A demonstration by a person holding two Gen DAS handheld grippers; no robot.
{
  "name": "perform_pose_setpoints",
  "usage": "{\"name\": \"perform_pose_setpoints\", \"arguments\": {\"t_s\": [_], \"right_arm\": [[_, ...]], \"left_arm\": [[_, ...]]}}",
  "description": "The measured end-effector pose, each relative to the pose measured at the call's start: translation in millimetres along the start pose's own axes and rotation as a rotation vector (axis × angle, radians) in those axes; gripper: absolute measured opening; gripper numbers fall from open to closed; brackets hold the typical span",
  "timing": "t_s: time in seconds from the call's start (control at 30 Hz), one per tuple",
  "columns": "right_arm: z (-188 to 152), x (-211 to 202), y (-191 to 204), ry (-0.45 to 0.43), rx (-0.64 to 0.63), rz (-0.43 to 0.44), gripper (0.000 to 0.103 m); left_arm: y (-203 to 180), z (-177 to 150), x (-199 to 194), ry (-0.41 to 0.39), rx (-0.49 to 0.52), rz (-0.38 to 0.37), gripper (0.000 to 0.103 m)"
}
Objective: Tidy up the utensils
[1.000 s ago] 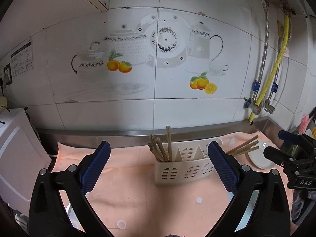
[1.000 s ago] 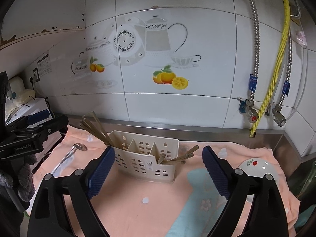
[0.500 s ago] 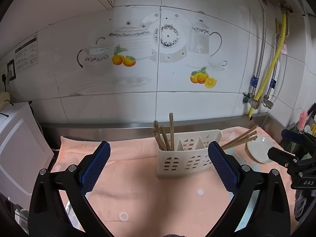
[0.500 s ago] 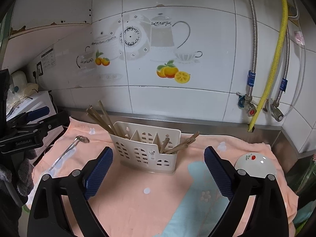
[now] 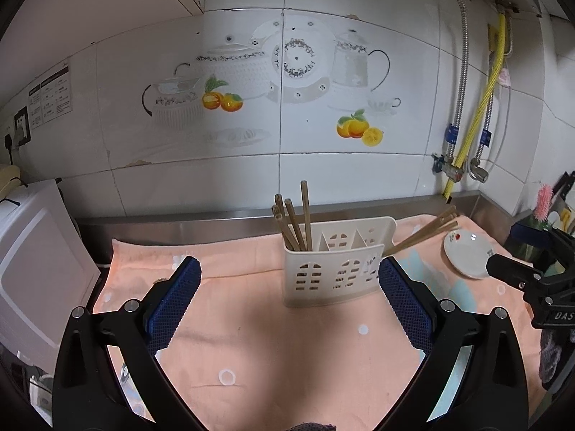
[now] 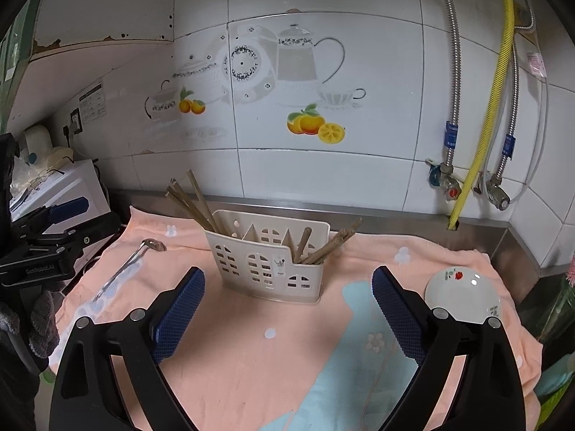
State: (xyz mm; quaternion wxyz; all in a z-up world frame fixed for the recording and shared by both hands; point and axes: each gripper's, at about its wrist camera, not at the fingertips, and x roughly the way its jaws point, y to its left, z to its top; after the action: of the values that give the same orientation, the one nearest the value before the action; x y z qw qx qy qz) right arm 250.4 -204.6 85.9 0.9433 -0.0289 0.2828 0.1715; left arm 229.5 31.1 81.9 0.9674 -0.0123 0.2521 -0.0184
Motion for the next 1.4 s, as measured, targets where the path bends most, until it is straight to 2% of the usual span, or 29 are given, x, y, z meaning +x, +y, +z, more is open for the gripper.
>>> {"name": "perform_pose_setpoints", "arguments": {"t_s": [0.43,0.77,1.03,1.4], "right_arm": [[-29,-14,10,0.01,-0.045,-0.04,0.093],[-55,-21,8,0.039,-0.023,-0.044,0.094],[-74,-27,14,0.072,-0.02,-0.047,0.094],[-93,-38,19,0.082,-0.007,-0.044,0.094]], "left_arm": [[-1,-25,-15,0.021,-0.001,-0.037,0.098],[-1,-51,-24,0.039,0.011,-0.04,0.098],[-12,-74,-37,0.038,0.067,-0.037,0.098],[-6,-97,-48,0.062,0.056,-0.042,0.098]]}}
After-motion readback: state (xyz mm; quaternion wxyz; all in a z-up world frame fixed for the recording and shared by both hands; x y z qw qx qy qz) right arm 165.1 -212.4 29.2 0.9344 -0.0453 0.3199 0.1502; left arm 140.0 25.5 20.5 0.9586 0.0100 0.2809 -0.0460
